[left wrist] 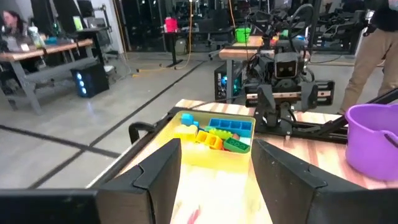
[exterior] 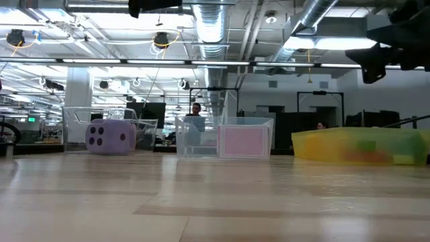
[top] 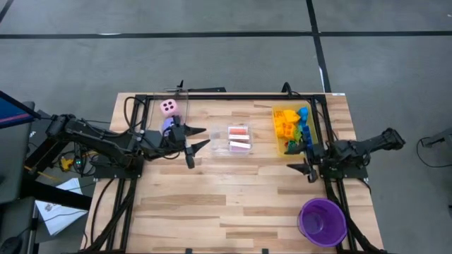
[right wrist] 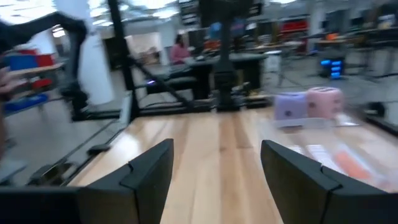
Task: Pick & Place Toys
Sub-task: Return to Home Position
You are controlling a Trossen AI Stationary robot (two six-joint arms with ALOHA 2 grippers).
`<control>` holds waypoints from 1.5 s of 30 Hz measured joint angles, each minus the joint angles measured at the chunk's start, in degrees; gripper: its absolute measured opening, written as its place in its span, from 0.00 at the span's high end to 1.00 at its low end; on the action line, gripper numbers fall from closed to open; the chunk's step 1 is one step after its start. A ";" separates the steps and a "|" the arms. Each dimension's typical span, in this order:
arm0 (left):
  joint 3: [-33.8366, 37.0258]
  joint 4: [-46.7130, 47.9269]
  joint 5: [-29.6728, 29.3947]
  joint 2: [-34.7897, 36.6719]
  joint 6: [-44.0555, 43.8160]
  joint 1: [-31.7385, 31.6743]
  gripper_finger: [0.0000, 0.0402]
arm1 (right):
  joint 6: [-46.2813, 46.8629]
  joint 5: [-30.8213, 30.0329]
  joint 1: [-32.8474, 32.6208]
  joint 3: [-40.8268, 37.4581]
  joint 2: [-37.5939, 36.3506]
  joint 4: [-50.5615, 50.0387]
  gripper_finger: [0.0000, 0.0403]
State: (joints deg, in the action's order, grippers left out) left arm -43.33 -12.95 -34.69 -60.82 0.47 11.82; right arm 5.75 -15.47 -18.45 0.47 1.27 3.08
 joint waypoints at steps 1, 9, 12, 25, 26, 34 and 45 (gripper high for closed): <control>0.00 0.49 0.00 0.00 -0.64 0.02 0.52 | -0.23 2.13 0.76 0.00 -0.14 -0.39 0.42; 0.00 1.22 2.20 0.00 -2.51 0.00 0.52 | -0.14 15.18 10.34 -0.02 -0.17 -2.35 0.42; 0.00 1.20 3.28 0.00 -2.54 0.02 0.52 | 0.23 16.96 14.10 -0.04 -0.16 -2.32 0.42; 0.00 1.85 3.57 0.00 -4.02 1.48 0.52 | -0.09 23.47 21.62 -0.07 -0.17 -1.13 0.42; 0.00 1.85 3.57 0.00 -4.15 1.48 0.52 | 0.25 23.24 21.82 -0.07 -0.17 -1.17 0.42; 7.34 -5.10 2.97 2.47 -0.50 1.51 0.52 | 1.74 22.87 22.50 1.37 -0.17 -4.96 0.42; 26.73 -14.25 6.07 22.98 2.99 1.29 0.52 | 1.50 22.84 23.63 1.87 -0.18 -6.23 0.42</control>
State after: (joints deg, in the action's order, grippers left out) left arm -16.60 -27.20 -28.61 -37.84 3.45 13.11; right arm 7.25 7.37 5.18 2.34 1.09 -3.15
